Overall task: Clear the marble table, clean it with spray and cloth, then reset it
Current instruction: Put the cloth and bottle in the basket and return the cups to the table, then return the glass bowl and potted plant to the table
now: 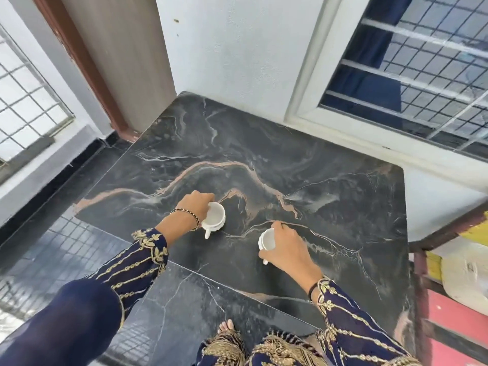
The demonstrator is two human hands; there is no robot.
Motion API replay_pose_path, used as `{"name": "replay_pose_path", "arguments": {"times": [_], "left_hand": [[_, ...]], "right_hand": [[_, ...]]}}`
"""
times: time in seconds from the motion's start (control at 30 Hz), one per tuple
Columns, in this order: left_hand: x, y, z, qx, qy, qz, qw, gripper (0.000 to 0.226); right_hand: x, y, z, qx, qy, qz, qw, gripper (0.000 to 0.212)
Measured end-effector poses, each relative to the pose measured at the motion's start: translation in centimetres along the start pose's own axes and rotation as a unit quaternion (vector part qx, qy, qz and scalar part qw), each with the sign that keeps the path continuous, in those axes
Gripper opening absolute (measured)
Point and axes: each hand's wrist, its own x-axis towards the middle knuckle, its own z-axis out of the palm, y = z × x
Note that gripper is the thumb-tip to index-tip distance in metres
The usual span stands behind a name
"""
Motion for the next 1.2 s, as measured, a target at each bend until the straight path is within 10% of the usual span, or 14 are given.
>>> {"name": "replay_pose_path", "arguments": {"times": [0.37, 0.6, 1.2], "left_hand": [[-0.5, 0.8, -0.1, 0.061, -0.012, -0.015, 0.998, 0.029], [-2.6, 4.9, -0.6, 0.184, 0.112, -0.007, 0.977, 0.031], [-7.3, 41.6, 7.3, 0.145, 0.078, 0.305, 0.938, 0.031]], "right_hand": [[-0.4, 0.5, 0.2, 0.014, 0.011, -0.008, 1.0, 0.08], [-2.6, 3.0, -0.8, 0.06, 0.039, -0.004, 0.997, 0.077], [-13.7, 33.3, -4.8, 0.226, 0.182, 0.123, 0.949, 0.044]]}}
